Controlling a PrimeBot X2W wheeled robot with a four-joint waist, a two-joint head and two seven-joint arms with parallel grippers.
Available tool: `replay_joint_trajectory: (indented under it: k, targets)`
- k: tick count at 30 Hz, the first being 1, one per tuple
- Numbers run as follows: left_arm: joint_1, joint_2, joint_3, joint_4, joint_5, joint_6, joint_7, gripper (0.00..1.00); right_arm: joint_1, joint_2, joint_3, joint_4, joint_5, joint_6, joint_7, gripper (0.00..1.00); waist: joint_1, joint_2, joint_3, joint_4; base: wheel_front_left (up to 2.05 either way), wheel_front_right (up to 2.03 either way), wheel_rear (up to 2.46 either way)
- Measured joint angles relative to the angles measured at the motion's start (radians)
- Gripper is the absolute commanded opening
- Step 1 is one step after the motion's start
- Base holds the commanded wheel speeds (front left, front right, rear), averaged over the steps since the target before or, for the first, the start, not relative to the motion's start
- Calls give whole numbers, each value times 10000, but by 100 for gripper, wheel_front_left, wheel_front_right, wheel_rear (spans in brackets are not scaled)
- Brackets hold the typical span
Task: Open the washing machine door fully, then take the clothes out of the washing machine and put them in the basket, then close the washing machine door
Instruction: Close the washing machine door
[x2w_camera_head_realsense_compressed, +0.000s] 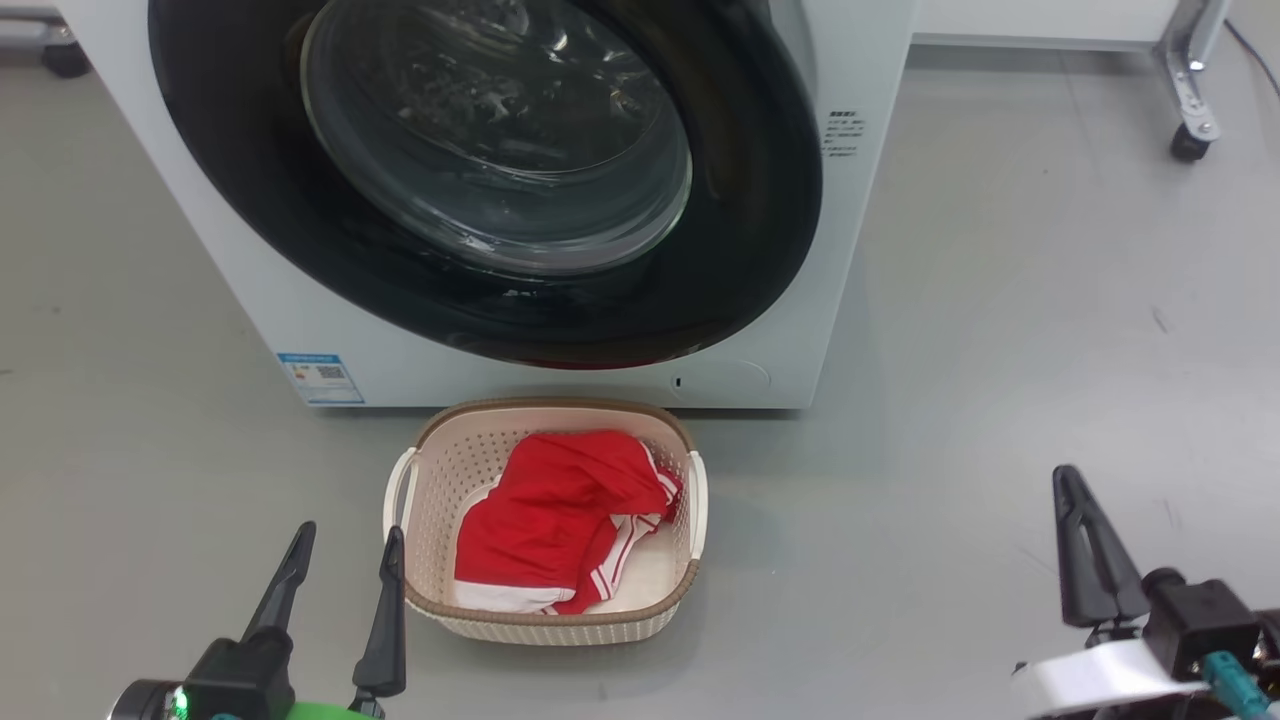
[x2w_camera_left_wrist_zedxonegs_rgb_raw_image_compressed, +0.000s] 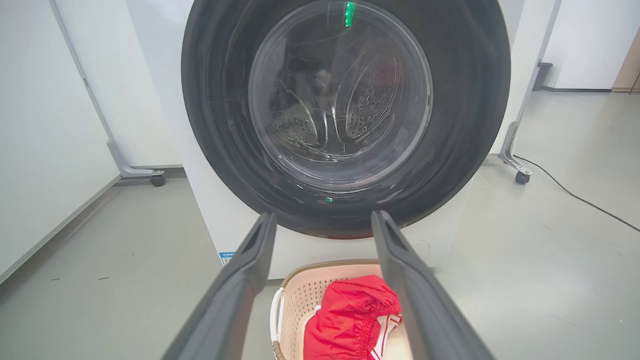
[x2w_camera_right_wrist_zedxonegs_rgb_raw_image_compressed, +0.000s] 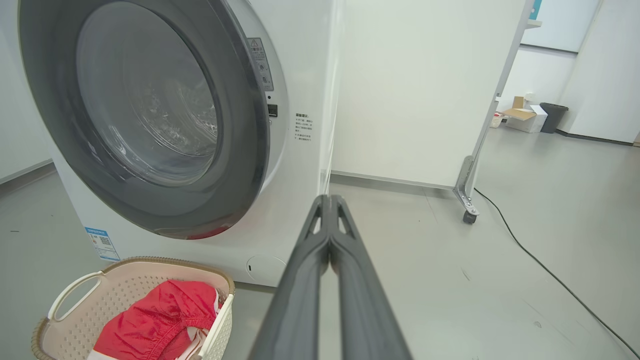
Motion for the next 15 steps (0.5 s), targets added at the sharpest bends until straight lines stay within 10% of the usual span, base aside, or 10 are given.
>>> replay_joint_trajectory:
  k: [15]
  targets:
    - [-814,-343,-372,-33,48,-104,-221,100,-2345,-1011,-332,337,92,817,1012,0,0,0,728,1378,0,0,0]
